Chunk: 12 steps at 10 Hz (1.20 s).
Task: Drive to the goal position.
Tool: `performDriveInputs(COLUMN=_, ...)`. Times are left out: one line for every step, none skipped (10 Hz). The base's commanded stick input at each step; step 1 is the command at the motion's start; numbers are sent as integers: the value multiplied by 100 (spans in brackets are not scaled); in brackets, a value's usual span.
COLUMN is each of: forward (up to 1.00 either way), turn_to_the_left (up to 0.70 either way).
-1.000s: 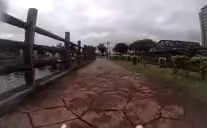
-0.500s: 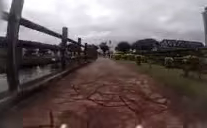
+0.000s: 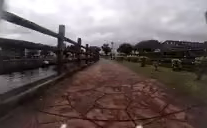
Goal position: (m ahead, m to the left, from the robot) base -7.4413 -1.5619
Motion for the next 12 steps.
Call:
performDriveInputs(forward=85, turn_to_the_left=1)
performDriveInputs(forward=85, turn_to_the_left=1)
performDriveInputs(forward=85, turn_to_the_left=1)
performDriveInputs(forward=85, turn_to_the_left=1)
performDriveInputs(forward=85, turn_to_the_left=1)
performDriveInputs(forward=85, turn_to_the_left=1)
performDriveInputs(forward=85, turn_to_the_left=1)
performDriveInputs(forward=85, turn_to_the_left=1)
performDriveInputs(forward=85, turn_to_the_left=1)
performDriveInputs(forward=85, turn_to_the_left=1)
performDriveInputs(forward=85, turn_to_the_left=1)
performDriveInputs(forward=85, turn_to_the_left=1)
